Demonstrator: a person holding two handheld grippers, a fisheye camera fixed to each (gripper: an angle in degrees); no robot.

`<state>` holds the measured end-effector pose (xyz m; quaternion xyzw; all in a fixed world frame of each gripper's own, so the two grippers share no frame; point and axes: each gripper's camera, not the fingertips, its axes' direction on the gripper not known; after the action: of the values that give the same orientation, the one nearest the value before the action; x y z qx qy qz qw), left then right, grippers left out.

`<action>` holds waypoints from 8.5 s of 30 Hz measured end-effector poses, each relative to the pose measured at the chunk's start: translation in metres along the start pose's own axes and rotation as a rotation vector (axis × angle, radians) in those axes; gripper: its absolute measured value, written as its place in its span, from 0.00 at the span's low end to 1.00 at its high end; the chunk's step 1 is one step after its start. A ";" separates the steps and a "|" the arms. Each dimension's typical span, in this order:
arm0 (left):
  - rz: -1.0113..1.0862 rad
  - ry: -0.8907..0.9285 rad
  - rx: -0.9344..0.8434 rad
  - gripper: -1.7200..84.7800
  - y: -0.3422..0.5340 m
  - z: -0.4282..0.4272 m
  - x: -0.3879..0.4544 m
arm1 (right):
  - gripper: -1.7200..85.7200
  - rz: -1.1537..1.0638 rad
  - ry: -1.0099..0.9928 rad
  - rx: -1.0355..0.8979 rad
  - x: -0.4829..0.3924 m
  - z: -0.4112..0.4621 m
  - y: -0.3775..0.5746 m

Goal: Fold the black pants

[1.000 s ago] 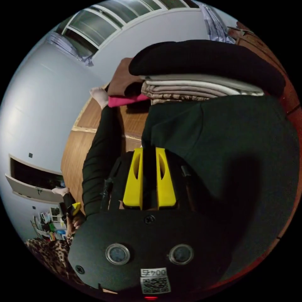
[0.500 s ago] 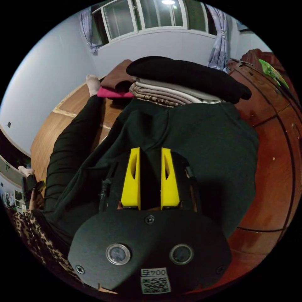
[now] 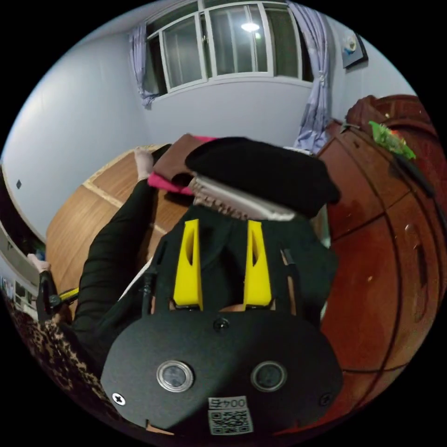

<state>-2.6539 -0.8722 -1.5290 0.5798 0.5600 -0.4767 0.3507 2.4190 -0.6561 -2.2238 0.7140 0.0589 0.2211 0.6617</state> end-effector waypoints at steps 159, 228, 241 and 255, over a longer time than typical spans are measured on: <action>-0.020 0.734 0.837 0.03 -0.217 -0.396 -0.283 | 0.18 -0.327 -1.517 -0.256 -0.857 0.701 0.171; -0.633 0.386 0.792 0.03 -0.151 -0.449 -0.300 | 0.08 -0.761 -0.859 -0.296 -0.914 0.488 0.152; -0.200 0.204 1.288 0.03 -0.048 -0.678 -0.189 | 0.06 -0.471 -1.294 0.338 -0.715 0.259 -0.031; 0.064 0.111 1.610 0.06 -0.027 -0.839 -0.142 | 0.05 -0.644 -1.474 0.843 -0.657 0.066 -0.095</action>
<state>-2.5349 -0.1244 -1.1397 0.6931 0.0446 -0.6941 -0.1891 1.8767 -0.9526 -2.4738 0.8064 -0.1064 -0.5274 0.2454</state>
